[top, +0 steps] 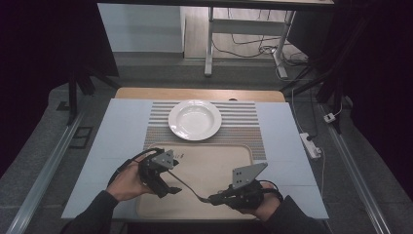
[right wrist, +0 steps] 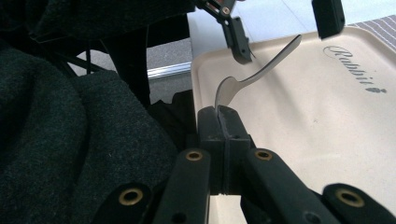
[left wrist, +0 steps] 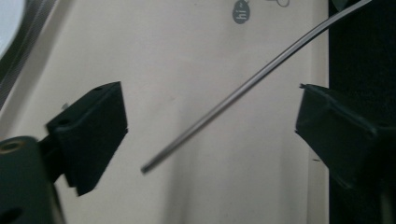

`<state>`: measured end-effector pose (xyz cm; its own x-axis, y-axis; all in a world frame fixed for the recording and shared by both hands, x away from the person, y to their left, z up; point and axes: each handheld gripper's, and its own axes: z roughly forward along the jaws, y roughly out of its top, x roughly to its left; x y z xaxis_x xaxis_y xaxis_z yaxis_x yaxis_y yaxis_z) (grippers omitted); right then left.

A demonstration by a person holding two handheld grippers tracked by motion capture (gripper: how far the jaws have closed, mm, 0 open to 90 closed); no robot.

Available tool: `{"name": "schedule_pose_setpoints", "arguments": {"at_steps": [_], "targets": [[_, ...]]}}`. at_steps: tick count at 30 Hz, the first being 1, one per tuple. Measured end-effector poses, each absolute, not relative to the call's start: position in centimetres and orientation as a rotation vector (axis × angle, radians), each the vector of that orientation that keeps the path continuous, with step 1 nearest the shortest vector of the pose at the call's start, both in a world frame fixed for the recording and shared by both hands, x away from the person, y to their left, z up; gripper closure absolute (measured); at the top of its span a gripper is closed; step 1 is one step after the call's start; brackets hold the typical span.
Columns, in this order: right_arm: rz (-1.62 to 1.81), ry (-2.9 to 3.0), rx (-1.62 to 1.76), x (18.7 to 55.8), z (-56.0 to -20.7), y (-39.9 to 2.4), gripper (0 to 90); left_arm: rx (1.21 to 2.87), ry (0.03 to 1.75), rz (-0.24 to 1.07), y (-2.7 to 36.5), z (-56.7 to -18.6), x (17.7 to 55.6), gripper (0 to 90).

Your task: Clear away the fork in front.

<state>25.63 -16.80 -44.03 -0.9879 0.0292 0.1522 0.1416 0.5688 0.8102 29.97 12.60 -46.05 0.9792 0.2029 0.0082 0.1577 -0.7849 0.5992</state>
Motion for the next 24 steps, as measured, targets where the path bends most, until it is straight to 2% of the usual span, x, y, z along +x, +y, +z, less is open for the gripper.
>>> {"name": "schedule_pose_setpoints", "arguments": {"at_steps": [5,6,7,16,17,24], "targets": [[-1.387,-2.670,-0.118,25.6,-44.0,-16.7,90.0,2.539,0.148,0.066,11.6,-46.2,29.9,25.2],[-1.384,-2.668,-0.109,25.6,-44.0,-16.7,89.9,2.549,0.126,0.057,11.5,-46.2,29.9,31.6],[-1.384,-2.668,-0.109,25.6,-44.0,-16.7,89.9,2.553,0.108,0.051,11.4,-46.2,29.9,31.6],[-1.369,-2.665,-0.093,25.6,-44.0,-16.6,89.9,2.610,-0.062,0.052,10.9,-46.1,29.9,55.2],[-1.365,-2.664,-0.089,25.6,-44.0,-16.6,89.9,2.612,-0.069,0.052,10.9,-46.1,29.9,60.7],[-1.351,-2.661,-0.078,25.6,-44.1,-16.6,89.9,2.630,-0.155,0.067,10.9,-46.1,29.6,70.8]]}}
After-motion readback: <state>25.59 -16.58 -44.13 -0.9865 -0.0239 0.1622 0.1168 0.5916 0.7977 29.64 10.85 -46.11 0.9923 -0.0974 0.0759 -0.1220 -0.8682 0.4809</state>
